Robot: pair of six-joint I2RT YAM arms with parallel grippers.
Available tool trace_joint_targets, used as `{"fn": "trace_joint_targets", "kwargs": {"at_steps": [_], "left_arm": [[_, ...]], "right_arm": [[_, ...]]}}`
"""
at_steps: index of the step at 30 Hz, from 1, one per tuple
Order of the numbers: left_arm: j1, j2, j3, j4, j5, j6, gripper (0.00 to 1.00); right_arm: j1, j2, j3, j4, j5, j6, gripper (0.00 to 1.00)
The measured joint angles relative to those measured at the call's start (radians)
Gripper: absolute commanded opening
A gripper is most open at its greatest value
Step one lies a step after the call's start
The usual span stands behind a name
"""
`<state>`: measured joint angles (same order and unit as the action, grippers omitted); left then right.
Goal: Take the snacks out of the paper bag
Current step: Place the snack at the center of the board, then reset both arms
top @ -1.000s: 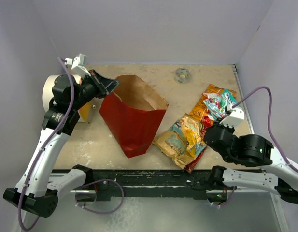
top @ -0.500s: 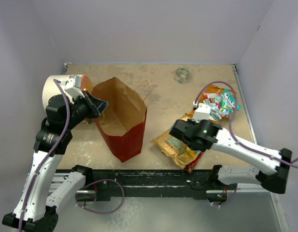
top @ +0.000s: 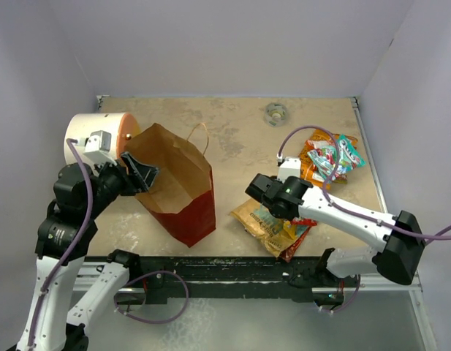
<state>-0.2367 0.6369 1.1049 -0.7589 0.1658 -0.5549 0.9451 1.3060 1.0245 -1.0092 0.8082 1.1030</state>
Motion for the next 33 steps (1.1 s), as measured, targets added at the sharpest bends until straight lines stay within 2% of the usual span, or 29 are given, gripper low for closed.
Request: {"fn": "trace_joint_targets", "kwargs": {"at_steps": [1, 3, 6, 8, 15, 20, 25, 28, 33], "left_arm": [[0.0, 0.0, 0.017, -0.01, -0.006, 0.01, 0.78], [0.0, 0.0, 0.045, -0.024, -0.013, 0.026, 0.8], [0.0, -0.001, 0.085, -0.04, -0.022, 0.036, 1.0], [0.0, -0.002, 0.112, -0.053, -0.033, 0.044, 0.99], [0.0, -0.001, 0.26, -0.167, -0.135, 0.096, 0.99], [0.0, 0.03, 0.496, -0.244, -0.234, 0.192, 0.99], [0.0, 0.054, 0.743, -0.226, -0.278, 0.317, 0.99], [-0.014, 0.052, 0.827, -0.2, -0.288, 0.369, 0.99], [-0.039, 0.049, 0.847, -0.148, -0.285, 0.429, 0.99]], "right_arm": [[0.0, -0.005, 0.0, 0.013, -0.007, -0.014, 0.72], [0.0, -0.023, 0.001, 0.024, -0.017, -0.029, 0.81], [0.0, -0.075, 0.021, 0.036, -0.045, -0.078, 0.92], [0.0, -0.112, 0.059, 0.042, -0.068, -0.115, 1.0], [-0.001, -0.195, 0.334, 0.067, -0.101, -0.304, 1.0], [-0.002, -0.246, 0.549, 0.132, -0.103, -0.547, 0.99], [-0.002, -0.301, 0.765, 0.242, -0.13, -0.744, 1.0], [-0.002, -0.352, 0.837, 0.299, -0.15, -0.823, 1.0], [-0.002, -0.465, 0.871, 0.372, -0.153, -0.89, 1.0]]}}
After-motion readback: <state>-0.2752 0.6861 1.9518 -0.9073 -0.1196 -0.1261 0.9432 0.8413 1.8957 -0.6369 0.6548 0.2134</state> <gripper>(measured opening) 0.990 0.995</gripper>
